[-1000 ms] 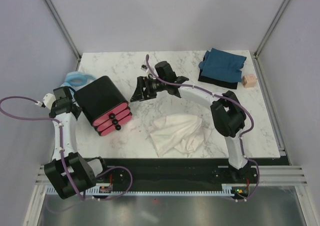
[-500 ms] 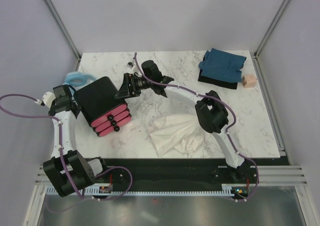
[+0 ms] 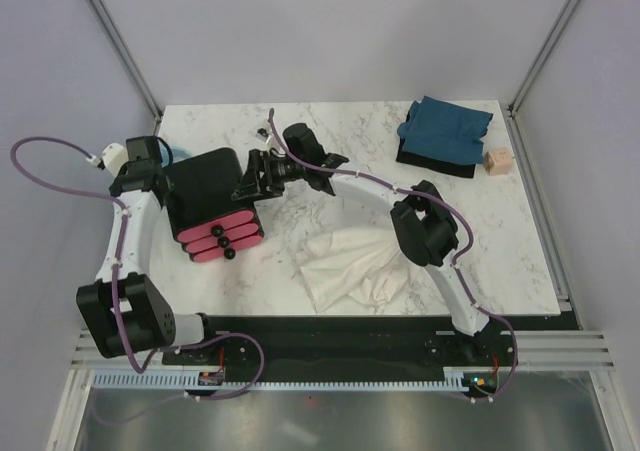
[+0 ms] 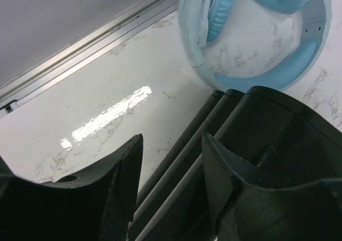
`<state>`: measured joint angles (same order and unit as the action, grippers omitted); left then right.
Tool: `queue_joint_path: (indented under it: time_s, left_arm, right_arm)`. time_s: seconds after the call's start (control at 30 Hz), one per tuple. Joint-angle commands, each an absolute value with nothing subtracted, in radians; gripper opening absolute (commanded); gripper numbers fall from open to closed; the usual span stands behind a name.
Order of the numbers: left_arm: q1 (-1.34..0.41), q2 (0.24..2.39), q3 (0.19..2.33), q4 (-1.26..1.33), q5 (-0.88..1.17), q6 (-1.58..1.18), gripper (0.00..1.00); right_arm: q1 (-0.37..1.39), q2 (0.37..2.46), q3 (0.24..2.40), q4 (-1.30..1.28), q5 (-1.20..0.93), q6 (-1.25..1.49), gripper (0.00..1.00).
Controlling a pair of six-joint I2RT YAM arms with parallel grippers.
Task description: Fold and stack the t-shirts
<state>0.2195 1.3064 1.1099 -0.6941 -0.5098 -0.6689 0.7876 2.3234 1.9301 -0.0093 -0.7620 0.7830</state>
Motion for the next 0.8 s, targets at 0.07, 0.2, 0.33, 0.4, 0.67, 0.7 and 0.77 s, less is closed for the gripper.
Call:
queue_joint_path:
  time_s: [0.07, 0.2, 0.33, 0.4, 0.67, 0.7, 0.77]
  left_arm:
    - [0.046, 1.489, 1.250, -0.669, -0.371, -0.672, 0.56]
    - [0.012, 1.594, 1.316, -0.670, -0.335, -0.672, 0.56]
    - [-0.040, 1.656, 1.391, -0.683, -0.313, -0.618, 0.55]
    - [-0.051, 1.666, 1.423, -0.693, -0.333, -0.617, 0.55]
    - [-0.052, 1.727, 1.483, -0.696, -0.222, -0.574, 0.54]
    - [-0.055, 1.727, 1.483, -0.692, -0.218, -0.572, 0.54]
    - [-0.058, 1.727, 1.486, -0.690, -0.206, -0.552, 0.54]
  right_arm:
    - [0.808, 2.322, 1.896, -0.086, -0.744, 0.709, 0.80]
    - [0.781, 2.333, 1.901, -0.086, -0.729, 0.718, 0.80]
    - [0.750, 2.350, 1.924, -0.089, -0.716, 0.738, 0.80]
    - [0.739, 2.349, 1.922, -0.087, -0.713, 0.738, 0.80]
    - [0.726, 2.428, 2.014, -0.086, -0.680, 0.796, 0.80]
    - [0.721, 2.433, 2.025, -0.086, -0.661, 0.798, 0.79]
    - [0.716, 2.453, 2.066, -0.086, -0.647, 0.810, 0.77]
